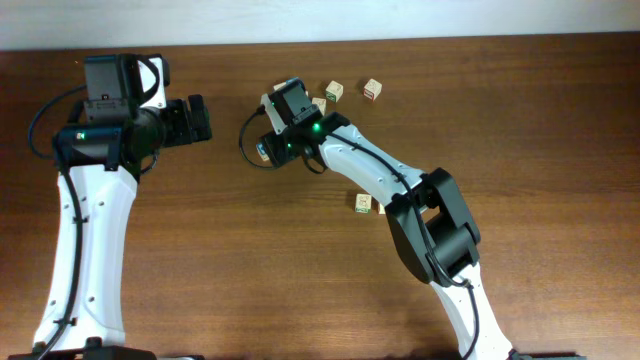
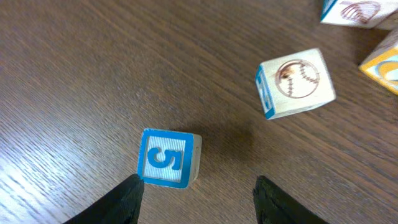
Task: Rotate 4 blocks
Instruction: 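Grasp the blue '5' block with the right gripper, place in row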
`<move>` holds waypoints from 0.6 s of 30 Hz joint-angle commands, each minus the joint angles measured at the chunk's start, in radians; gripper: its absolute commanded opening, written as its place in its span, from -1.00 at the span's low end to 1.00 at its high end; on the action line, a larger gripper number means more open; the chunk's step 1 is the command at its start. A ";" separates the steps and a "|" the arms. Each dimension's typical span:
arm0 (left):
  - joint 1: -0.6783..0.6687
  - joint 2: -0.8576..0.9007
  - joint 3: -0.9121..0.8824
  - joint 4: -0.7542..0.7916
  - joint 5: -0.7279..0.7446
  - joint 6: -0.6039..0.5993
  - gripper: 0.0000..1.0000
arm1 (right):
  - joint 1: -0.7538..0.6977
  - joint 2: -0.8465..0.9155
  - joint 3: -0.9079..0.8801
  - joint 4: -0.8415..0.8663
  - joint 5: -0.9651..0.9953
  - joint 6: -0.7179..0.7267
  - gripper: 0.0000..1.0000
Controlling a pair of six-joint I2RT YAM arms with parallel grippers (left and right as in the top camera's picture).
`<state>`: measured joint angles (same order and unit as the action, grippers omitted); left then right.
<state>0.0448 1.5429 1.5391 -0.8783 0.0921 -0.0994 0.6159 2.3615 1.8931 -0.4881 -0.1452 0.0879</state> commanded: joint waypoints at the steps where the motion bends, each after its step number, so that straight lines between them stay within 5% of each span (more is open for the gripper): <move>1: -0.003 -0.004 0.013 0.002 -0.008 -0.013 0.98 | 0.020 0.025 0.013 0.042 -0.010 -0.032 0.33; 11: -0.003 -0.004 0.013 0.002 -0.008 -0.013 0.98 | 0.044 0.082 0.013 0.116 0.007 -0.021 0.37; 18: -0.003 -0.004 0.013 0.002 -0.007 -0.013 0.98 | 0.051 0.082 0.013 0.130 0.026 -0.020 -0.35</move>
<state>0.0448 1.5429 1.5391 -0.8783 0.0921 -0.0994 0.6571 2.4313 1.8931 -0.3614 -0.1322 0.0708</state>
